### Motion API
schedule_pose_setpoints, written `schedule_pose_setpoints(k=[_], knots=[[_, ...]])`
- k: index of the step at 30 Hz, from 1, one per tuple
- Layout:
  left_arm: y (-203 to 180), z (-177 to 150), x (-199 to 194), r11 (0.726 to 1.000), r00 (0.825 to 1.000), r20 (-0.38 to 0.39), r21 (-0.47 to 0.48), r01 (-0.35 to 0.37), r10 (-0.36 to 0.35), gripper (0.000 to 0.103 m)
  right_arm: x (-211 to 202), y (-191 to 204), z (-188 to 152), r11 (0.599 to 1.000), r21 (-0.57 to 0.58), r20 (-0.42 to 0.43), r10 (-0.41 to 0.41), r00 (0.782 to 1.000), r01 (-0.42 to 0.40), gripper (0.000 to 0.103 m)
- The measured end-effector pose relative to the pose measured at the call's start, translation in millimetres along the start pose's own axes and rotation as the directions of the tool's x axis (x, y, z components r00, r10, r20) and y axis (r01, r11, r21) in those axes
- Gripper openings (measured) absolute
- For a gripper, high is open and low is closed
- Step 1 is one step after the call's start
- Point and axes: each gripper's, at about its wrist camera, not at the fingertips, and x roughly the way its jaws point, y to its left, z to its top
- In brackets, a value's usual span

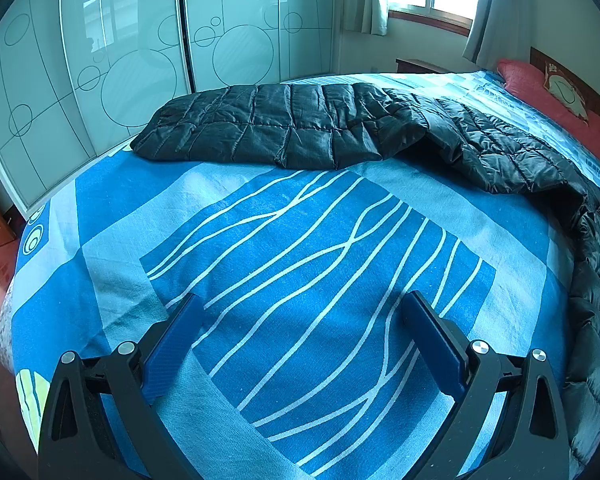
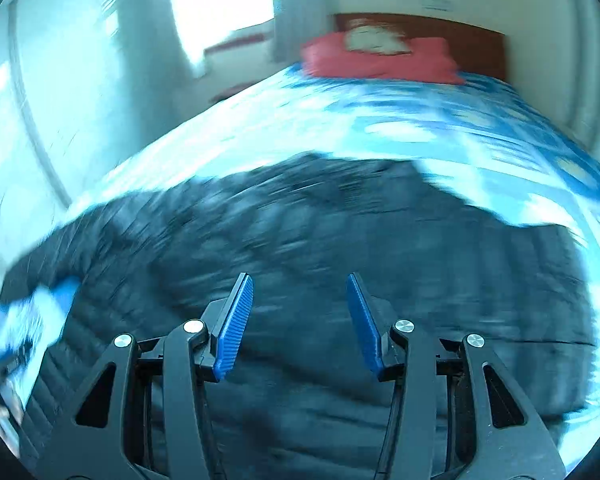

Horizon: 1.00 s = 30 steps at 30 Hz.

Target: Fold large clothes

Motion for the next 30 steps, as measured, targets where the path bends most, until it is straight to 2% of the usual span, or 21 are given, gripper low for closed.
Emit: schedule_pose_setpoints(k=[1,3,6,8,10,13,16,19,23,27,30], knots=[[0,0,0,1.000,1.000,0.000,0.000,-0.001,0.001,0.099,-2,-23,2,0.999,0.035,0.001,-0.035,0.999,0.035,0.041],[0,0,0,1.000,1.000,0.000,0.002,-0.003,0.003,0.099,-10,-74,-1,0.985,0.128,-0.005,-0.114,0.993,0.114,0.040],[0,0,0,1.000,1.000,0.001,0.003,-0.005,0.005,0.099,-10,-124,-18,0.964,0.195,-0.048,-0.174,0.984,0.180,0.040],[0,0,0,1.000,1.000,0.001,0.003,-0.006,0.006,0.099,0,-148,-36,0.954,0.214,-0.113,-0.190,0.975,0.210,0.040],[0,0,0,1.000,1.000,0.001,0.003,-0.006,0.006,0.099,16,-159,-53,0.955,0.214,-0.175,-0.168,0.970,0.204,0.037],[-1,-1,0,1.000,1.000,0.001,0.004,-0.007,0.007,0.099,22,-159,-62,0.964,0.186,-0.169,-0.160,0.972,0.191,0.037],[0,0,0,1.000,1.000,0.001,0.004,-0.008,0.008,0.099,18,-159,-46,0.967,0.170,-0.167,-0.160,0.973,0.188,0.037],[0,-1,0,1.000,1.000,0.002,0.004,-0.008,0.008,0.099,8,-159,-21,0.968,0.176,-0.086,-0.164,0.983,0.177,0.037],[-1,0,0,1.000,1.000,0.002,0.005,-0.009,0.009,0.099,27,-174,9,0.964,0.190,-0.070,-0.176,0.982,0.186,0.037],[-1,-1,0,1.000,1.000,0.002,0.005,-0.008,0.008,0.099,54,-185,23,0.957,0.200,-0.081,-0.198,0.977,0.210,0.038],[0,-1,0,1.000,1.000,0.002,0.006,-0.009,0.009,0.099,84,-193,16,0.951,0.196,-0.150,-0.213,0.965,0.241,0.040]])
